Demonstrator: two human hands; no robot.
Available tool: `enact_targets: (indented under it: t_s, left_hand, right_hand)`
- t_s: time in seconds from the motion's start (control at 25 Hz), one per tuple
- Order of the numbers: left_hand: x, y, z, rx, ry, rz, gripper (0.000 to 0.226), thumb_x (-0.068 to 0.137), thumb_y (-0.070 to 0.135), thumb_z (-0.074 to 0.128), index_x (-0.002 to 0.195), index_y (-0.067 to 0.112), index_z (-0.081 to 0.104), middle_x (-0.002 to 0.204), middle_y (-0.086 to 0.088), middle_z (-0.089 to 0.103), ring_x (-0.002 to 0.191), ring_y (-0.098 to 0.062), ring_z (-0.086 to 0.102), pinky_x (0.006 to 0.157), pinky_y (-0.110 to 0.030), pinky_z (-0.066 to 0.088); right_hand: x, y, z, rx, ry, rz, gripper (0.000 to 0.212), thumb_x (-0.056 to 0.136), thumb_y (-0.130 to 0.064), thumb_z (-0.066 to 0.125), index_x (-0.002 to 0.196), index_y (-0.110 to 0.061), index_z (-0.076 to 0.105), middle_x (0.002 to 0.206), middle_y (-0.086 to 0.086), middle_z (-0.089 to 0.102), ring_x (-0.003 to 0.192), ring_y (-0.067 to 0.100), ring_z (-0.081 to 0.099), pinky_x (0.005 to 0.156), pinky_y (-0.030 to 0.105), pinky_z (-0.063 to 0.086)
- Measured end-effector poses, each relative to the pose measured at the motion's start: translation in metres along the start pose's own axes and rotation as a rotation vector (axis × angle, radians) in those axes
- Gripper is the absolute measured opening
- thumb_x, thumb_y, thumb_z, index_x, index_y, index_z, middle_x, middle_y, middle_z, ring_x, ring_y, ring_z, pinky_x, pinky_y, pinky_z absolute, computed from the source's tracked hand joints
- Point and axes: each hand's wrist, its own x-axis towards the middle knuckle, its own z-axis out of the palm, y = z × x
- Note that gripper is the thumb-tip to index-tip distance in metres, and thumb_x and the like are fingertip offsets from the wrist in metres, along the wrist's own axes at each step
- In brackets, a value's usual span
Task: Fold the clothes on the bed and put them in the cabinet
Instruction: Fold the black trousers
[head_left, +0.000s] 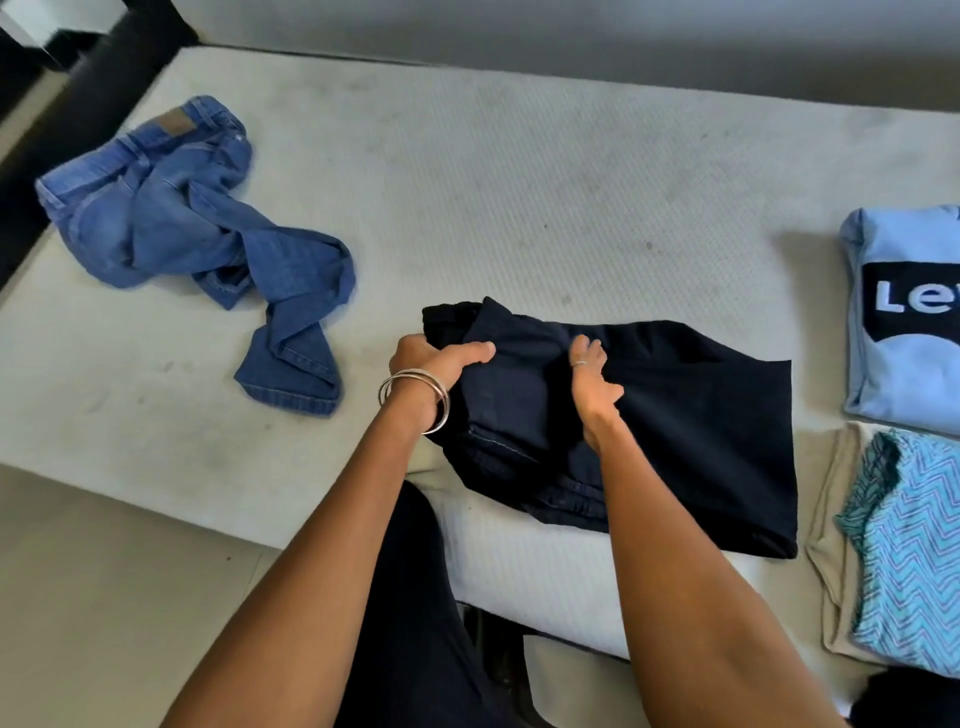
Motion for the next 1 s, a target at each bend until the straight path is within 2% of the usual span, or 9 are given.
enact_targets:
  t_s: [0.08, 0.2, 0.32, 0.44, 0.56, 0.64, 0.72, 0.88, 1.0]
  left_hand:
    - [-0.018, 0.020, 0.006, 0.114, 0.048, 0.031, 0.062, 0.052, 0.048, 0.087, 0.094, 0.010, 0.062, 0.095, -0.001, 0.066, 0.085, -0.025, 0.064, 0.082, -0.039, 0.056]
    - [-0.051, 0.047, 0.021, 0.359, 0.155, 0.095, 0.065, 0.063, 0.055, 0.080, 0.106, 0.011, 0.057, 0.104, -0.006, 0.061, 0.095, -0.032, 0.061, 0.075, -0.036, 0.050]
    - [-0.083, 0.058, 0.044, 0.496, 0.200, 0.181, 0.067, 0.066, 0.054, 0.077, 0.113, 0.011, 0.055, 0.114, -0.008, 0.061, 0.102, -0.034, 0.061, 0.074, -0.036, 0.047]
    - [-0.116, 0.065, 0.074, 0.631, 0.207, 0.288, 0.072, 0.072, 0.053, 0.074, 0.123, 0.009, 0.048, 0.122, -0.012, 0.058, 0.108, -0.035, 0.059, 0.080, -0.039, 0.048]
    - [-0.153, 0.068, 0.122, 0.655, 0.052, 0.455, 0.066, 0.077, 0.052, 0.070, 0.124, 0.009, 0.051, 0.121, -0.013, 0.060, 0.109, -0.034, 0.059, 0.087, -0.039, 0.048]
    - [-0.170, 0.059, 0.155, 0.496, -0.306, 0.501, 0.044, 0.085, 0.047, 0.065, 0.115, 0.014, 0.063, 0.110, -0.007, 0.068, 0.097, -0.024, 0.063, 0.084, -0.032, 0.050]
    - [-0.171, 0.035, 0.174, 0.425, -0.555, 0.490, 0.027, 0.093, 0.038, 0.057, 0.107, 0.020, 0.070, 0.103, 0.000, 0.072, 0.092, -0.015, 0.063, 0.079, -0.027, 0.049]
    - [-0.123, -0.024, 0.173, 0.928, -0.268, 0.657, 0.033, 0.095, 0.035, 0.050, 0.127, 0.031, 0.056, 0.134, -0.002, 0.051, 0.121, -0.029, 0.048, 0.097, -0.043, 0.045]
    - [-0.103, -0.062, 0.159, 0.997, -0.308, 0.560, 0.056, 0.093, 0.043, 0.054, 0.145, 0.042, 0.031, 0.157, 0.000, 0.014, 0.129, -0.035, 0.034, 0.107, -0.044, 0.036]
  right_hand:
    - [-0.008, 0.019, -0.020, 0.390, -0.049, -0.102, 0.079, 0.084, -0.079, 0.034, 0.149, -0.035, 0.029, 0.154, -0.012, 0.029, 0.142, 0.013, 0.026, 0.122, 0.045, 0.017]
    - [-0.058, 0.048, -0.008, 0.481, 0.081, -0.258, 0.061, 0.101, -0.046, 0.044, 0.156, -0.029, 0.021, 0.158, -0.012, 0.027, 0.138, -0.001, 0.031, 0.115, 0.024, 0.025]
    - [-0.112, 0.082, 0.017, 0.482, 0.229, -0.109, 0.045, 0.105, -0.037, 0.041, 0.147, -0.020, 0.043, 0.148, -0.006, 0.046, 0.136, 0.009, 0.041, 0.109, 0.022, 0.032]
    - [-0.126, 0.081, -0.013, 0.725, 0.286, 0.126, 0.045, 0.102, -0.048, 0.041, 0.103, -0.010, 0.066, 0.105, 0.010, 0.071, 0.099, 0.026, 0.070, 0.086, 0.037, 0.056]
    - [-0.114, 0.076, -0.087, 0.915, 0.199, 0.016, 0.066, 0.092, -0.067, 0.042, 0.113, -0.009, 0.064, 0.095, 0.010, 0.071, 0.083, 0.026, 0.070, 0.075, 0.041, 0.058]
    - [-0.101, 0.083, -0.137, 1.020, 0.077, -0.065, 0.080, 0.077, -0.085, 0.044, 0.123, -0.024, 0.064, 0.111, 0.002, 0.071, 0.100, 0.023, 0.068, 0.088, 0.046, 0.055]
    - [-0.091, 0.096, -0.177, 0.971, 0.055, -0.046, 0.091, 0.062, -0.093, 0.052, 0.127, -0.030, 0.064, 0.121, -0.002, 0.069, 0.111, 0.023, 0.065, 0.095, 0.048, 0.051]
    - [-0.079, 0.117, -0.215, 0.544, 0.173, -0.053, 0.060, 0.071, -0.047, 0.083, 0.122, -0.023, 0.062, 0.110, 0.000, 0.072, 0.101, 0.023, 0.068, 0.074, 0.039, 0.058]
    - [-0.071, 0.123, -0.211, 0.443, 0.232, 0.015, 0.064, 0.074, -0.026, 0.084, 0.127, -0.012, 0.052, 0.117, 0.009, 0.067, 0.101, 0.028, 0.067, 0.081, 0.041, 0.058]
